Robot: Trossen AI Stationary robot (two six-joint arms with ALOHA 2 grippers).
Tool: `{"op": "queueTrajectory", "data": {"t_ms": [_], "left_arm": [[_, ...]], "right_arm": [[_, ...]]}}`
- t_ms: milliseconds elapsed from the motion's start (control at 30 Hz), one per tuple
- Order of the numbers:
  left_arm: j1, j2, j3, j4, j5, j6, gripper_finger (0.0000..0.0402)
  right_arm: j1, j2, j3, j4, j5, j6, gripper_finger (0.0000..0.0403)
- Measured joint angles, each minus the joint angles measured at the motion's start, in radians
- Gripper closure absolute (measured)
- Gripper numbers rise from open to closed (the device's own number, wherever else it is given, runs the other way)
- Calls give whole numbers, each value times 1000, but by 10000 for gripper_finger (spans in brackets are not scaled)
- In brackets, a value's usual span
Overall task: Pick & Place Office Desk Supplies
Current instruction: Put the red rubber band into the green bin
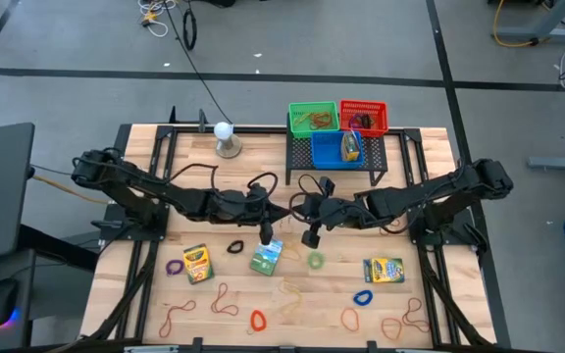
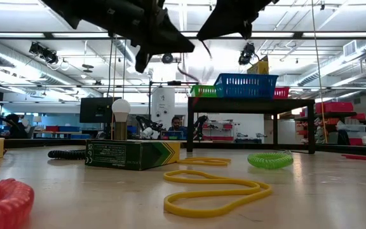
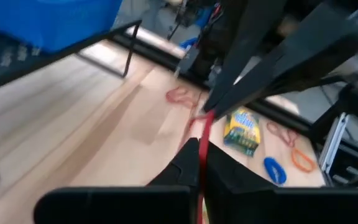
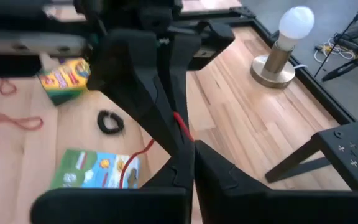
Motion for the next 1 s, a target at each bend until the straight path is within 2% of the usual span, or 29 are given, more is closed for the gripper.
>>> {"op": "queueTrajectory", "data": {"t_ms": [200,300,400,500,600,700,867,1000], "left_arm": [[19,-92,0,-147,-38,-30,397],[52,-146,0,-199,-38,-51,397],[104,-194,15,-244,-38,-73,398],[172,-211,78,-327,-35,-50,397],[256,-206,172,-405,-15,30,397],[354,-179,267,-425,48,95,398],[512,-107,429,-466,168,187,398],[595,-13,543,-482,281,250,398]], "right_arm": [[8,0,0,7,42,84,338],[14,0,0,4,42,138,309],[19,0,0,-5,36,185,298],[25,0,0,-17,35,207,314],[25,4,0,-24,35,207,354],[25,11,-2,-29,35,206,394],[25,16,-2,-25,32,207,388],[25,16,-2,-25,32,203,398]]}}
